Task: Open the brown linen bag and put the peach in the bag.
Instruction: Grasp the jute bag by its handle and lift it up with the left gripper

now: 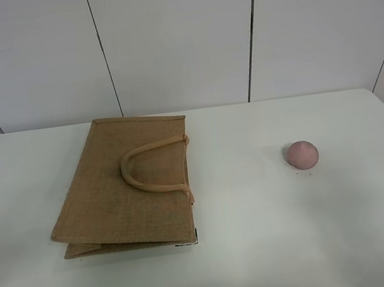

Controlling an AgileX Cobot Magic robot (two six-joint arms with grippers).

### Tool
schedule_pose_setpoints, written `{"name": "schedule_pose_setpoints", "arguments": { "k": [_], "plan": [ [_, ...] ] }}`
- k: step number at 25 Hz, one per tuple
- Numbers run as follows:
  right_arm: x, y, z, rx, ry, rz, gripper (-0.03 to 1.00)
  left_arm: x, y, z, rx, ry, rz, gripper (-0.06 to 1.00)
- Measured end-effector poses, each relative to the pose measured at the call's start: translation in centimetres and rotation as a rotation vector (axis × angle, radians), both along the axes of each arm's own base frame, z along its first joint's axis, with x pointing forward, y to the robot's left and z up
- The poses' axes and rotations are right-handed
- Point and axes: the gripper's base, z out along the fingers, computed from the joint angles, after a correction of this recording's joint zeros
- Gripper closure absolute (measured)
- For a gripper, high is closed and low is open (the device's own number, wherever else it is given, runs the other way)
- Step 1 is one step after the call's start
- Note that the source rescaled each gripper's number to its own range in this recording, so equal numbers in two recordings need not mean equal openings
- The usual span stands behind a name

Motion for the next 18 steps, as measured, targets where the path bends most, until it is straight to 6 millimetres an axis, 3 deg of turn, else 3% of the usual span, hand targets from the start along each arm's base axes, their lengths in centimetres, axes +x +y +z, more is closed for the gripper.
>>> {"name": "schedule_pose_setpoints", "arguments": {
  "k": [11,14,18],
  "plan": [
    [0.0,0.0,0.0,0.000,0.000,0.000,-0.03,0.0,0.0,0.3,0.000,-0.002,0.000,-0.02],
    [0.0,0.0,0.0,0.000,0.000,0.000,-0.03,1.1,0.0,2.3,-0.002,0.045,-0.002,-0.02],
    [0.0,0.0,0.0,0.000,0.000,0.000,-0.03,5.3,0.1,6.1,-0.005,0.174,-0.002,-0.02]
  ]
}}
